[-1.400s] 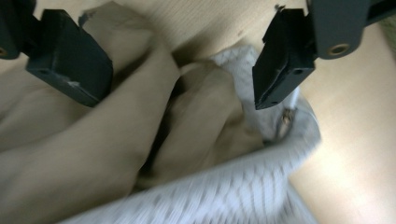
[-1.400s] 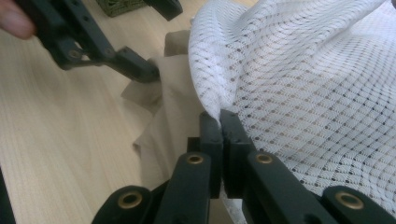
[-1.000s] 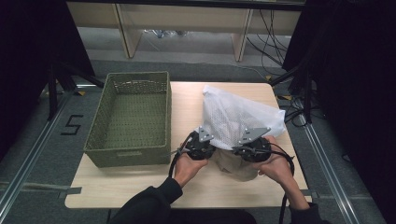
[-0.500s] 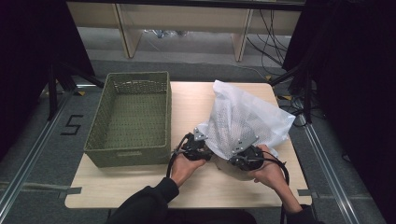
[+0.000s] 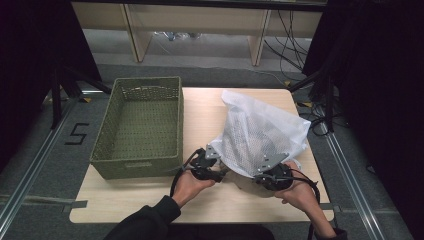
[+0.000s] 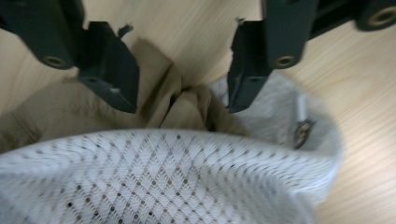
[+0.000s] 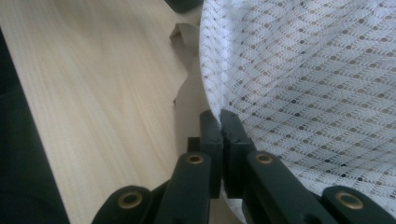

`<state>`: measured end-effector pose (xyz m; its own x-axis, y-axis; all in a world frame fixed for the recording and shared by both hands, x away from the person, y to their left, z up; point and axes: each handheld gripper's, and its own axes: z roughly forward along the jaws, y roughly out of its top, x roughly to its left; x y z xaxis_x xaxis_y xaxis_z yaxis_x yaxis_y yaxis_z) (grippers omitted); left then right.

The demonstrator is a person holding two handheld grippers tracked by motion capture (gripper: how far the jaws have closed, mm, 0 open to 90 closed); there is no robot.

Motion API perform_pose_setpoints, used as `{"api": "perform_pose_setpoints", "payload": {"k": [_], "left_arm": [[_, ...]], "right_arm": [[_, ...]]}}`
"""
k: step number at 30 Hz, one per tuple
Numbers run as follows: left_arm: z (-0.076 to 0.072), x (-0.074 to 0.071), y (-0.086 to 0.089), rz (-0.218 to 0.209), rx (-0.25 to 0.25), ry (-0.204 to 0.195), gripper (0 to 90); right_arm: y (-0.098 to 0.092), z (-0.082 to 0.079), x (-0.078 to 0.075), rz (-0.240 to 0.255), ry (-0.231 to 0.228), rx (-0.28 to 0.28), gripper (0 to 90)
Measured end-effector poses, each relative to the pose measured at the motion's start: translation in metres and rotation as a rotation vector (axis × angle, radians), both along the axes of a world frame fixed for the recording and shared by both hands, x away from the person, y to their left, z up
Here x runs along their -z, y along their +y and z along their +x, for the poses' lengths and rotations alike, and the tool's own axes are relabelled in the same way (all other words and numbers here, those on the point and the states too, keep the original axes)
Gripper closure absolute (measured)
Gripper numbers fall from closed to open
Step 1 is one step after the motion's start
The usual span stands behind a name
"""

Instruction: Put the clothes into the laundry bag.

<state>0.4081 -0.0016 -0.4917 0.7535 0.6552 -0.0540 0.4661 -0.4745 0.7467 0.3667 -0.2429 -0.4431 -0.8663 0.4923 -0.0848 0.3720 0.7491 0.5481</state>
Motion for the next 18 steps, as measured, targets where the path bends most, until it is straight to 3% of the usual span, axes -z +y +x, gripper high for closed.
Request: {"api": "perform_pose_setpoints", "payload": {"k": [4,5,6,8,10,11,13,14,15,16,17,18], "left_arm": [[0.005,0.009,-0.021,-0.043,0.042,0.013,78.0],[0.005,0.009,-0.021,-0.043,0.042,0.013,79.3],[0.003,0.008,-0.025,-0.059,0.045,0.007,80.0],[-0.001,0.006,-0.030,-0.045,0.092,-0.021,80.3],[-0.004,0.004,-0.029,-0.047,0.104,-0.022,79.5],[-0.006,0.002,-0.026,-0.055,0.109,-0.018,75.8],[-0.009,0.000,-0.017,-0.079,0.096,0.005,73.2],[-0.010,-0.002,-0.012,-0.091,0.095,0.011,66.0],[-0.011,-0.004,-0.006,-0.078,0.088,0.005,62.2],[-0.012,-0.006,0.000,-0.071,0.072,-0.001,60.4],[-0.014,-0.008,0.005,-0.061,0.046,-0.009,60.0],[-0.014,-0.010,0.010,-0.032,0.025,-0.024,60.0]], "right_arm": [[0.000,-0.001,0.000,0.010,-0.016,-0.023,90.0],[0.000,-0.001,0.000,0.010,-0.016,-0.023,90.0],[0.001,0.001,0.004,0.004,-0.013,-0.036,90.0],[0.001,0.002,0.007,-0.007,-0.007,-0.030,90.0],[0.000,0.003,0.014,-0.027,0.000,-0.035,90.0],[-0.002,0.004,0.019,-0.018,0.020,-0.006,90.0],[-0.004,0.006,0.020,-0.017,0.021,-0.012,90.0],[-0.007,0.007,0.022,-0.017,0.025,0.000,90.0],[-0.008,0.007,0.022,-0.012,0.038,0.025,90.0],[-0.009,0.009,0.022,-0.019,0.039,0.011,90.0],[-0.010,0.008,0.022,-0.022,0.025,0.029,90.0],[-0.010,0.008,0.022,-0.022,0.025,0.029,90.0]]}}
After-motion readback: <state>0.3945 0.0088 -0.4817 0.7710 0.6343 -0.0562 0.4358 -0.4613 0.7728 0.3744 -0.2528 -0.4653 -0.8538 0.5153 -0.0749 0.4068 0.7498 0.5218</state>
